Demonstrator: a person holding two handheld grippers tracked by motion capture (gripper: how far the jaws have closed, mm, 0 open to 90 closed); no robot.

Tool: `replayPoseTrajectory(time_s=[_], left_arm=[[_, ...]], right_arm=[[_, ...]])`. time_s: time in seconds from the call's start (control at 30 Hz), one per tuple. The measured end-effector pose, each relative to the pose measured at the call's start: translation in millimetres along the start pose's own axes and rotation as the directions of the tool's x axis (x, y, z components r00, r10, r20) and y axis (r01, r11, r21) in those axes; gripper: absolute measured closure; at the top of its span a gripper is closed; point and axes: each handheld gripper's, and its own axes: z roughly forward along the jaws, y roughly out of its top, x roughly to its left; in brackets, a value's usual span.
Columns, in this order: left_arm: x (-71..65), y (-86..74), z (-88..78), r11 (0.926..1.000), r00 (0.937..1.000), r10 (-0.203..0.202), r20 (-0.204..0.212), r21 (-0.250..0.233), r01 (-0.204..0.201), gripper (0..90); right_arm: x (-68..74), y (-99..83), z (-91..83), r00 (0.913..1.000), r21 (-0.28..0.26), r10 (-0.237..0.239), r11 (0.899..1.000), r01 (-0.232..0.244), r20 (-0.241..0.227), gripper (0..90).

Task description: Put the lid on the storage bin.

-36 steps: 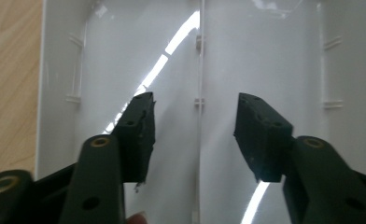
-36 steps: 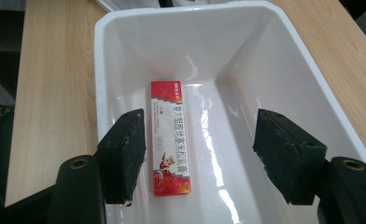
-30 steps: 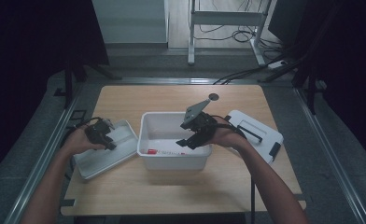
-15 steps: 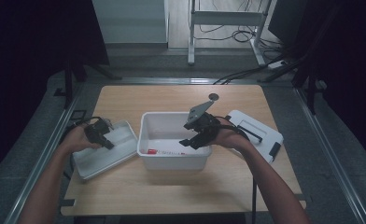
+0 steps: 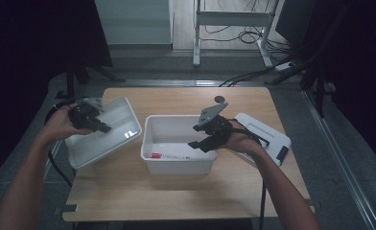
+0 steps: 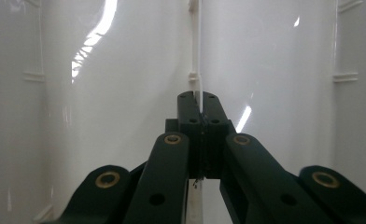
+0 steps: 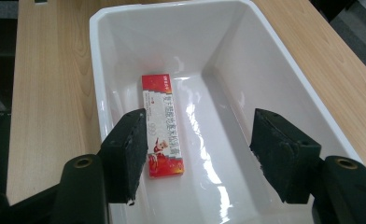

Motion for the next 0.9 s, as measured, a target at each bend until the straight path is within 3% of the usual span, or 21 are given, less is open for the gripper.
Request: replayPoseTrajectory(time_s=[0.07,0.1,0.2,0.27,0.3,0.33,0.37,0.4,0.47,0.57,0.73,0.9], left_arm=[[-4.8,12.9,-9.4,0.9996,0.9996,0.027,-0.001,-0.008,-0.027,89.5],[-9.5,26.6,-13.6,0.9980,0.9980,0.064,-0.001,-0.001,-0.064,89.5],[-14.6,40.8,-12.5,0.9964,0.9964,0.084,0.001,-0.003,-0.084,89.5],[-19.0,55.1,-8.4,0.9937,0.9937,0.112,0.005,-0.003,-0.112,89.5],[-23.5,69.4,-2.5,0.9900,0.9900,0.141,0.005,-0.008,-0.141,89.5],[-23.5,69.4,-2.5,0.9900,0.9900,0.141,0.005,-0.008,-0.141,89.5],[-28.9,84.1,4.8,0.9857,0.9855,0.168,0.022,-0.009,-0.168,89.5],[-28.9,84.1,4.8,0.9857,0.9855,0.168,0.022,-0.009,-0.168,89.5],[-33.3,98.2,12.2,0.9782,0.9776,0.207,0.036,0.005,-0.208,89.5],[-40.3,118.7,25.8,0.9727,0.9719,0.229,0.054,0.025,-0.231,89.5],[-45.0,132.7,33.6,0.9684,0.9674,0.245,0.066,0.033,-0.247,89.5],[-55.9,150.2,41.6,0.9589,0.9575,0.279,0.072,0.031,-0.282,89.5]], right_arm=[[0.0,-1.8,-2.9,1.0000,-0.005,0.004,1.000,-0.004,0.004,36.2],[-0.2,-4.0,-6.1,0.9999,-0.011,0.010,1.000,-0.010,0.008,36.2],[-0.9,-6.9,-9.8,0.9998,-0.013,0.013,1.000,-0.013,0.013,36.2],[-1.6,-10.7,-13.6,0.9994,-0.023,0.025,0.999,-0.025,0.022,36.3],[-2.5,-16.0,-18.1,0.9990,-0.029,0.035,0.999,-0.034,0.030,36.3],[-2.5,-16.0,-18.1,0.9990,-0.029,0.035,0.999,-0.034,0.030,36.3],[-3.2,-20.6,-21.6,0.9984,-0.033,0.045,0.998,-0.044,0.033,36.4],[-3.2,-20.6,-21.6,0.9984,-0.033,0.045,0.998,-0.044,0.033,36.4],[-4.3,-25.6,-25.1,0.9976,-0.033,0.056,0.998,-0.054,0.041,36.5],[-5.9,-35.0,-30.7,0.9962,-0.043,0.072,0.997,-0.070,0.049,36.6],[-8.0,-43.3,-34.1,0.9946,-0.045,0.087,0.995,-0.085,0.056,36.6],[-10.2,-49.8,-36.5,0.9933,-0.049,0.096,0.994,-0.093,0.064,36.7]])
